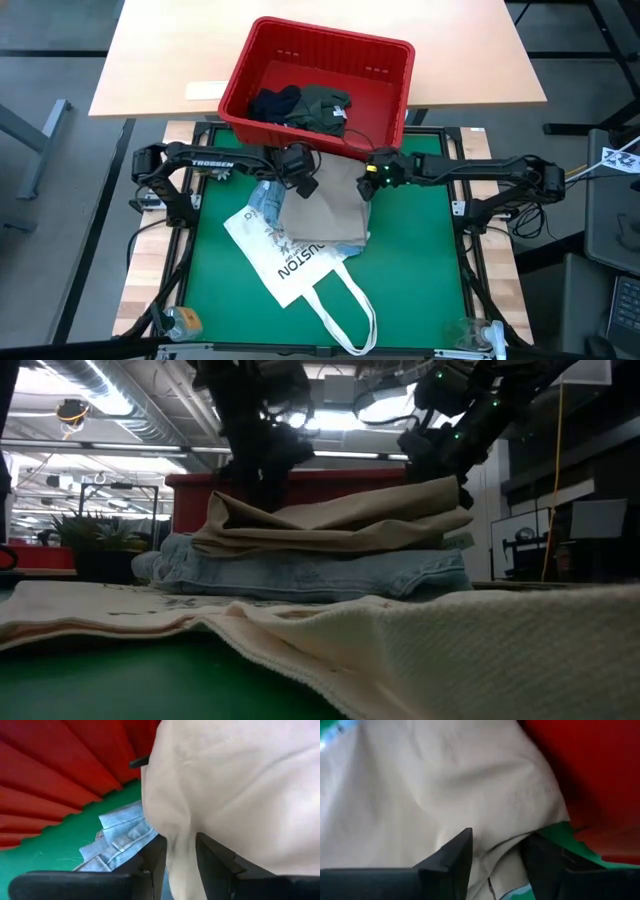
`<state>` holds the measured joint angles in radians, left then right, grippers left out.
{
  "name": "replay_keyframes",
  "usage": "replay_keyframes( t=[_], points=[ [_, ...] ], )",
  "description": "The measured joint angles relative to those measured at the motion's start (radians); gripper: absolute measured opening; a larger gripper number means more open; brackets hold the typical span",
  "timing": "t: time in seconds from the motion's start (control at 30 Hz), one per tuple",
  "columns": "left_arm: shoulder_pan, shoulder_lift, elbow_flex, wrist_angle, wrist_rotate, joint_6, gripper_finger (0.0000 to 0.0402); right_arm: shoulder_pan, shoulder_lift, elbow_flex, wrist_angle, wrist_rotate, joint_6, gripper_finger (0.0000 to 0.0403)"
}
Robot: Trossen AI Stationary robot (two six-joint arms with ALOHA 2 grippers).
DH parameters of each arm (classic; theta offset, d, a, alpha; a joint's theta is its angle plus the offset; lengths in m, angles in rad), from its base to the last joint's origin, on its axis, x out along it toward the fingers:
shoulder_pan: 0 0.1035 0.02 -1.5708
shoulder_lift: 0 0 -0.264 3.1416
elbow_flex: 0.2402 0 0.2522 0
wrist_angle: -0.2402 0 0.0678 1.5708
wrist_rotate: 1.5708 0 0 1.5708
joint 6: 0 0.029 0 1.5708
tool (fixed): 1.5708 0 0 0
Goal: Fold Laundry from Bin
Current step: Stack the beige shorts on top of the light blue pants
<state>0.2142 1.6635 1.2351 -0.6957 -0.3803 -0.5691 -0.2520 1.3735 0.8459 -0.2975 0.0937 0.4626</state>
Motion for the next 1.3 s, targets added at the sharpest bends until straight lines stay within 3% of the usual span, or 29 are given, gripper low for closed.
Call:
replay_keyframes(
  t=[0.33,0.53,0.73,0.93,1.17,1.3],
  points=[
    [0.0,-0.005,0.147,-0.136,0.006,0.056,0.0089,0.001,-0.114,0.0,-0.022,-0.006,-0.003,0.0167],
    [-0.013,-0.004,0.175,-0.067,0.007,0.05,0.0083,0.003,-0.123,-0.001,0.005,0.011,0.02,0.0167],
    [-0.047,0.021,0.175,0.043,-0.005,0.025,0.0076,0.004,-0.041,-0.001,0.056,0.035,0.004,0.0167],
    [-0.061,0.093,0.175,0.081,-0.058,0.022,0.0069,0.004,0.053,0.0,0.068,0.14,0.003,0.0167],
    [-0.054,0.208,0.175,0.069,-0.22,0.051,0.0057,0.003,0.144,-0.001,0.056,0.156,-0.001,0.0167],
    [-0.043,0.264,0.174,0.045,-0.242,0.049,0.0049,0.002,0.189,0.001,0.044,0.15,0.002,0.0167]
  ],
)
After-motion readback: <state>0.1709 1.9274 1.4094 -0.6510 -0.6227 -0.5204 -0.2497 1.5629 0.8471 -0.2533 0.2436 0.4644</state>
